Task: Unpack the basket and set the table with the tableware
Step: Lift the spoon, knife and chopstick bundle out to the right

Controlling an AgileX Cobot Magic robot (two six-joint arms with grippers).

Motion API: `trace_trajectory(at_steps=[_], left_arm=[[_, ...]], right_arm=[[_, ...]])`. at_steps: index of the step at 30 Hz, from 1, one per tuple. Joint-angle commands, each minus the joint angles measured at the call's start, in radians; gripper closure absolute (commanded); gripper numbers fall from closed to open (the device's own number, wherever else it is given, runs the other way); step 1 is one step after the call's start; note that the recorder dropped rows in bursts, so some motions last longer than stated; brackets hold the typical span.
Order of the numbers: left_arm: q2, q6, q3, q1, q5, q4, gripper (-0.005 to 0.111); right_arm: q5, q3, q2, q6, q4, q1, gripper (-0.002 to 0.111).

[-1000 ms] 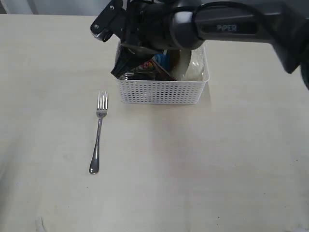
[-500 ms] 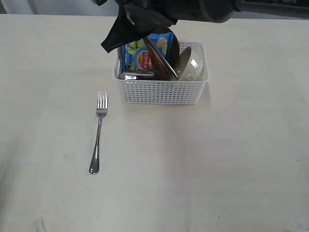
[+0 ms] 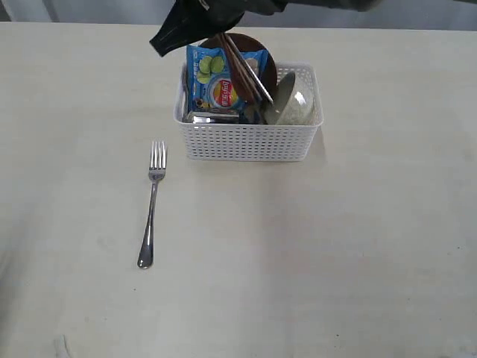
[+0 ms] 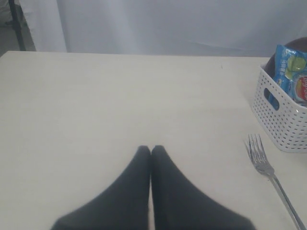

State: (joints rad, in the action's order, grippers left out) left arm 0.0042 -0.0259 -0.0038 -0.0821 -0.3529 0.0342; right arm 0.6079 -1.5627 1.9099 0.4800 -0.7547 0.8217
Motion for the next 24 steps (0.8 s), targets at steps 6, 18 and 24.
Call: trace_trajectory(at_steps=[6, 18, 24], left_arm=[[-0.004, 0.003, 0.004, 0.003, 0.010, -0.003, 0.107], [-0.004, 0.003, 0.004, 0.003, 0.010, -0.003, 0.107], [-0.004, 0.003, 0.004, 0.003, 0.010, -0.003, 0.107]], right_arm=[[0.086, -0.133, -0.052, -0.063, 0.010, 0.000, 0.109], [0.160, -0.166, -0.082, -0.108, 0.056, 0.000, 0.109], [0.418, -0.205, -0.161, -0.108, 0.002, -0.046, 0.109]])
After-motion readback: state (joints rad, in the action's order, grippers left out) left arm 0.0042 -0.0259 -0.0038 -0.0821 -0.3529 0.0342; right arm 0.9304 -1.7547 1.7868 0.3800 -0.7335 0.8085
